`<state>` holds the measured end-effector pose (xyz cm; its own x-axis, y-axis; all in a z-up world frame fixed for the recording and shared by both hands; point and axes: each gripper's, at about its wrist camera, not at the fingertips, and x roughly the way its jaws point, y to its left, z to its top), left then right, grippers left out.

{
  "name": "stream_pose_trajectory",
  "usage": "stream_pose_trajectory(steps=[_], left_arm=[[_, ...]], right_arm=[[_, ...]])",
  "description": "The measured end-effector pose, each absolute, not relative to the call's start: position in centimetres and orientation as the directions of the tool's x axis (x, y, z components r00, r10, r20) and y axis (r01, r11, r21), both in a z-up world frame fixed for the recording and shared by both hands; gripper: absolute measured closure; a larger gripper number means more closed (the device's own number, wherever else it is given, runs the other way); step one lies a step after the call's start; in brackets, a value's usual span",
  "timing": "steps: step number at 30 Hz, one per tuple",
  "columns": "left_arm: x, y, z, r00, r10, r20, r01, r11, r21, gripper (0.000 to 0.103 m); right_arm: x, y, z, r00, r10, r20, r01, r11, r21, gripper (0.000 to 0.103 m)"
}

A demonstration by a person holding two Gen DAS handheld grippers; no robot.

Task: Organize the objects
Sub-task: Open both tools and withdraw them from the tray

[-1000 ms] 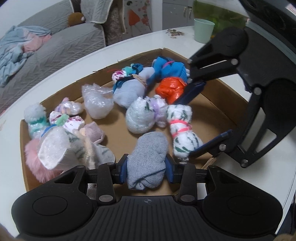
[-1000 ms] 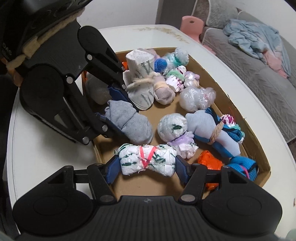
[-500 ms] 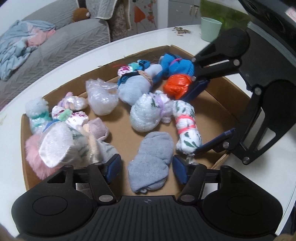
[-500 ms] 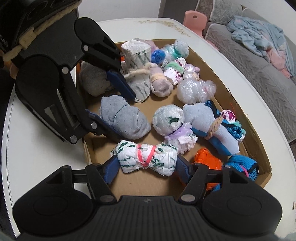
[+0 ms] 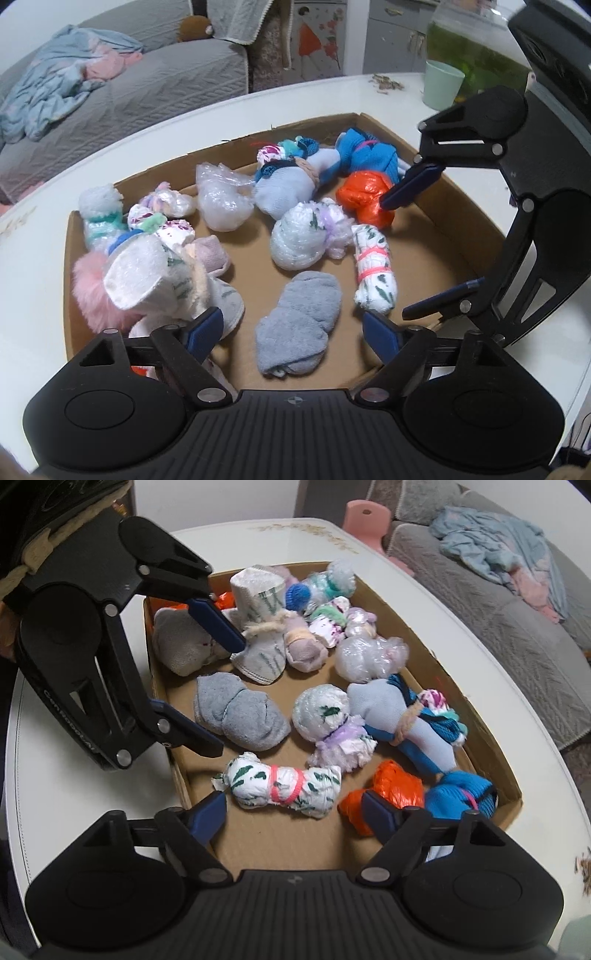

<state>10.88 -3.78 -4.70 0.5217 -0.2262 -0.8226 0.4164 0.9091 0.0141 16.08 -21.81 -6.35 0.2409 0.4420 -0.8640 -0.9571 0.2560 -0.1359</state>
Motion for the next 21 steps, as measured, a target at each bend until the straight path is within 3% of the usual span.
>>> stream_pose_trajectory(steps=[15,21], left_arm=[[7.0,-1.1,-1.6,0.657,-0.164,-0.736,0.217,0.976,-0.024,0.001],[5.7,0.3,-0.7,0.691,-0.139,-0.71,0.15,0.988,-0.048,0.001]], right_arm=[[14.0,-23.5,-5.5,0.425,0.431,-0.796,-0.799,0.592,-0.106,0.002],[12.1,-23.3,-5.9,0.479,0.406,-0.778,-0.7,0.712,-0.059,0.001]])
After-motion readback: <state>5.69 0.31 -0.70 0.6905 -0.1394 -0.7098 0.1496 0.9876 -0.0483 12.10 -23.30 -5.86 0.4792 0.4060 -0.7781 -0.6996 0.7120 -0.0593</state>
